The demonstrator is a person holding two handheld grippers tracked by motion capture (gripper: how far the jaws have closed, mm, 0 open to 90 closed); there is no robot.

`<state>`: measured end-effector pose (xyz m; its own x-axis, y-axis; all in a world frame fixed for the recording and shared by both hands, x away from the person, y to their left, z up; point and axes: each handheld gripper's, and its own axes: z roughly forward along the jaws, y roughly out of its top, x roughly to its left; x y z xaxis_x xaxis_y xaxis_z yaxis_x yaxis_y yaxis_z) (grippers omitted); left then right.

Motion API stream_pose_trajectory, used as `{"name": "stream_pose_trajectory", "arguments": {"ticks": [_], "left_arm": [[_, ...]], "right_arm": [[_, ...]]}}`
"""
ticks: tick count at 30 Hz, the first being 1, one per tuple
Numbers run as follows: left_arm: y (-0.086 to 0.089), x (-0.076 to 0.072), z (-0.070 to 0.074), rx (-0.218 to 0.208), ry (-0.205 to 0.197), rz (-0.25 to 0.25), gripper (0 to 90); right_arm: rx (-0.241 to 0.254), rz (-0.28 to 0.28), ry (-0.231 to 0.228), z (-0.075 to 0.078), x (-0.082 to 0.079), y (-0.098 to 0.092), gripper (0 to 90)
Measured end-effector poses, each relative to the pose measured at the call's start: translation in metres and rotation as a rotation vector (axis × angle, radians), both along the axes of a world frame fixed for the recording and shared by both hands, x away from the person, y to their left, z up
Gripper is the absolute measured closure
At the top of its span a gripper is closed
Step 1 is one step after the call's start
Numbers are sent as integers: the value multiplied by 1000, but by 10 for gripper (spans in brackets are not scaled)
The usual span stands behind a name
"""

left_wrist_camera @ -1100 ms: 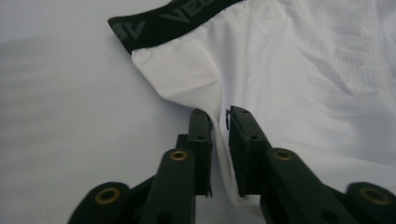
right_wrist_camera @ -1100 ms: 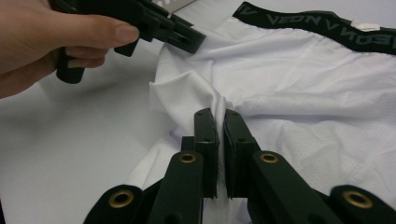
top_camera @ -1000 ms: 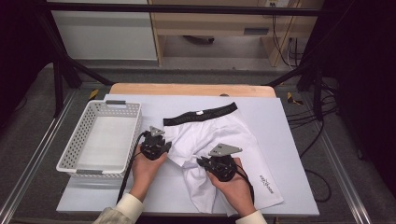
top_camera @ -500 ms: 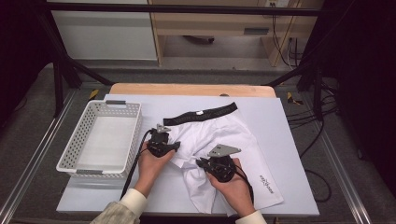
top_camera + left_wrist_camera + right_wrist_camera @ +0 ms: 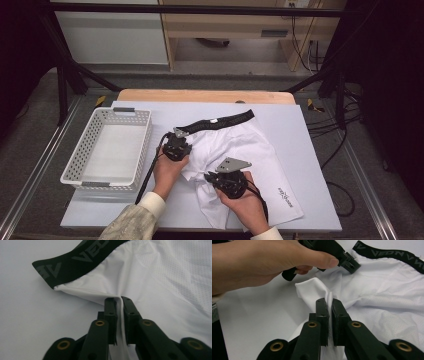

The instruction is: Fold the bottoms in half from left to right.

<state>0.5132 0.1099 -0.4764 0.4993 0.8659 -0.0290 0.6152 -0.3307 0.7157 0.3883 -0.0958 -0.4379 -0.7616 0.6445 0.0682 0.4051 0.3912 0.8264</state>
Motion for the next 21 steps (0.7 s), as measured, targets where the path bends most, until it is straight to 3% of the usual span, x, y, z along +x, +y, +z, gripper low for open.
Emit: {"name": "stream_pose_trajectory", "arguments": {"ticks": [7, 11, 18, 21], "left_arm": [[7, 6, 5, -15, -2, 8, 870], [12, 14, 19, -43, -24, 26, 871], [17, 32, 42, -42, -43, 26, 871], [18, 38, 52, -62, -50, 30, 870]], "right_arm": [[17, 4, -10, 6, -2, 4, 860], [41, 7, -14, 14, 0, 10, 860], [54, 0, -30, 31, 6, 20, 861], [66, -3, -37, 40, 8, 24, 862]]}}
